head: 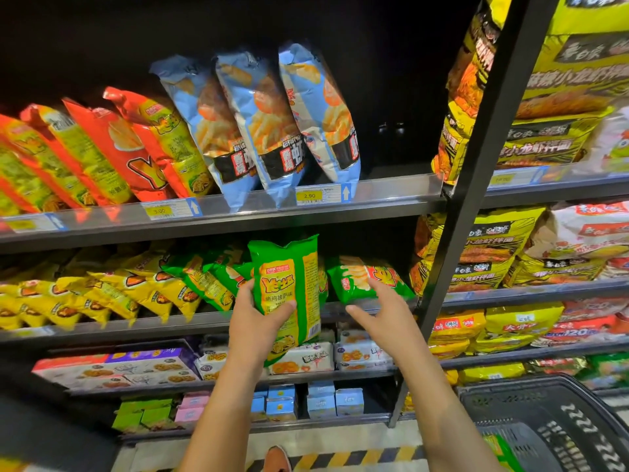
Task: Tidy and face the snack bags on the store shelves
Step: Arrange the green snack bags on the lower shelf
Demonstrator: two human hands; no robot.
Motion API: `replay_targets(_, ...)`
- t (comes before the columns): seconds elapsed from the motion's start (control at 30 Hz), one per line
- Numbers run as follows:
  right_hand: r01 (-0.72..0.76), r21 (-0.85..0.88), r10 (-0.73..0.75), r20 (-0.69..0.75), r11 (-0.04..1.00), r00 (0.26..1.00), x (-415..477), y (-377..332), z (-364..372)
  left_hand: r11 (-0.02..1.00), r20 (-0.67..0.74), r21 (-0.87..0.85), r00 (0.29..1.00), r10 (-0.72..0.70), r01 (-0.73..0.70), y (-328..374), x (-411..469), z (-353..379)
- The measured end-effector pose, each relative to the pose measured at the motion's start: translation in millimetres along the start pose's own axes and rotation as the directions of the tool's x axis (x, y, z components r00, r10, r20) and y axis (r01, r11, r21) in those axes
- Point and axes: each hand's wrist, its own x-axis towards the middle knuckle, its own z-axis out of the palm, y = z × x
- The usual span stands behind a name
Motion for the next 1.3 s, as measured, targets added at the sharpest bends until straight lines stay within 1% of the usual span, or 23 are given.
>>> replay_targets(0.07, 0.039, -0.144, -0.040, -0.003, 0.989, 0.999, 15.3, 2.8, 11.3, 0.999, -0.037, 0.034, 0.999, 0.006, -0.005, -4.0, 5.4, -0.1)
replay_targets(0.17, 0.065, -0.339, -0.074, -0.012, 0.939, 0.997, 40.1, 8.6, 27.5, 0.999, -0.055, 0.037, 0.998, -0.002, 0.004, -10.2, 12.2, 2.6)
replay_targets(0.27, 0.058, -0.463, -0.065, 0.001, 0.884, 0.998, 60.7, 13.1, 39.5, 0.998, -0.053, 0.059, 0.998, -0.023, 0.026, -14.4, 18.0, 5.0)
replay_targets(0.43, 0.052, -0.548, -0.054, 0.011, 0.835, 0.998, 82.0, 19.2, 56.3, 0.993, -0.040, 0.112, 0.999, -0.018, 0.022, -16.9, 28.9, 11.8)
replay_targets(0.6, -0.001, -0.579, 0.004, 0.004, 0.815, 1.000, 92.9, 26.7, 66.8, 0.985, -0.059, 0.164, 0.997, -0.043, 0.052, -18.8, 42.6, 17.1)
replay_targets(0.77, -0.017, -0.598, -0.005, -0.035, 0.802, 0.999, 96.5, 34.5, 70.8, 0.982, -0.049, 0.179, 0.998, -0.048, 0.056, -20.7, 52.1, 22.9)
replay_targets(0.83, -0.019, -0.581, -0.032, -0.077, 0.814, 0.997, 98.1, 34.9, 68.6, 0.981, -0.046, 0.187, 0.998, -0.051, 0.058, -21.4, 54.1, 25.4)
replay_targets(0.97, -0.012, -0.495, -0.092, -0.185, 0.869, 0.978, 99.3, 31.6, 58.4, 0.978, -0.031, 0.199, 0.998, -0.058, 0.063, -20.9, 57.2, 33.1)
replay_targets(1.07, -0.009, -0.416, -0.103, -0.246, 0.909, 0.964, 96.3, 22.7, 45.1, 0.982, -0.025, 0.179, 0.998, -0.055, 0.059, -19.7, 57.7, 40.2)
replay_targets(1.2, -0.011, -0.223, -0.059, -0.304, 0.975, 0.951, 88.0, 10.1, 30.5, 0.987, -0.025, 0.153, 0.998, -0.052, 0.055, -17.3, 59.4, 51.2)
replay_targets(1.3, -0.015, -0.054, -0.006, -0.360, 0.998, 0.933, 79.5, 2.8, 18.8, 0.991, -0.033, 0.126, 0.999, -0.030, 0.034, -15.4, 61.4, 59.9)
